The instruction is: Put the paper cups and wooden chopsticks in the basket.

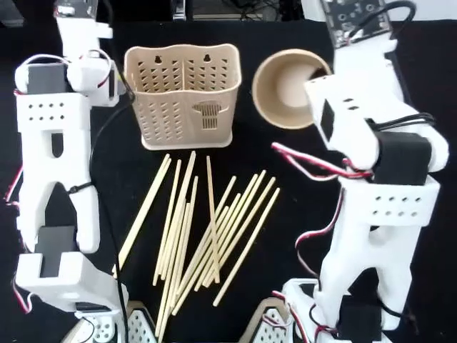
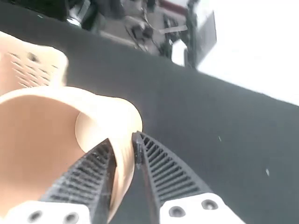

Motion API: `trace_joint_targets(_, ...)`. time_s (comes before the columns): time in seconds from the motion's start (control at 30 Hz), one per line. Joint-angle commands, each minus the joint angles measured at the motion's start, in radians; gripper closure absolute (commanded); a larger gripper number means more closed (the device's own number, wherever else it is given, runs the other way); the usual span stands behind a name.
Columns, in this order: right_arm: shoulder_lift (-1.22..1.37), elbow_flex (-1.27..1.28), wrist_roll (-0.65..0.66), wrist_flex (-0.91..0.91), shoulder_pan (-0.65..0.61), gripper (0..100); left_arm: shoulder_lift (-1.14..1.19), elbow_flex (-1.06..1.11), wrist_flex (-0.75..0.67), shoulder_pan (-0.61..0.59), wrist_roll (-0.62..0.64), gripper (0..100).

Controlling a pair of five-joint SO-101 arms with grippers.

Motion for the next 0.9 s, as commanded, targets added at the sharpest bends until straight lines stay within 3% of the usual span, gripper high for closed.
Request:
trace_joint_targets(0.0,-0.024,-0.062,-0.011,-0.002,-0.054,98.6,-0.008,-0.105,0.018,0.002,0.006,81)
trace_joint_targets(0.27,-0.024,-0.064,-0.015,-0.048,-0.071,98.6,0.003,-0.206,0.029,0.022,0.009,83)
trace_joint_targets(0.6,0.008,-0.065,-0.101,-0.16,-0.074,98.6,0.127,-0.162,-0.026,0.091,0.009,83)
trace_joint_targets(0.8,0.099,-0.087,-0.103,-0.198,-0.17,98.6,0.176,-0.143,0.028,0.097,0.011,83)
trace_joint_targets(0.87,0.125,-0.108,-0.109,-0.215,-0.198,98.6,0.178,-0.125,0.029,0.107,0.011,87)
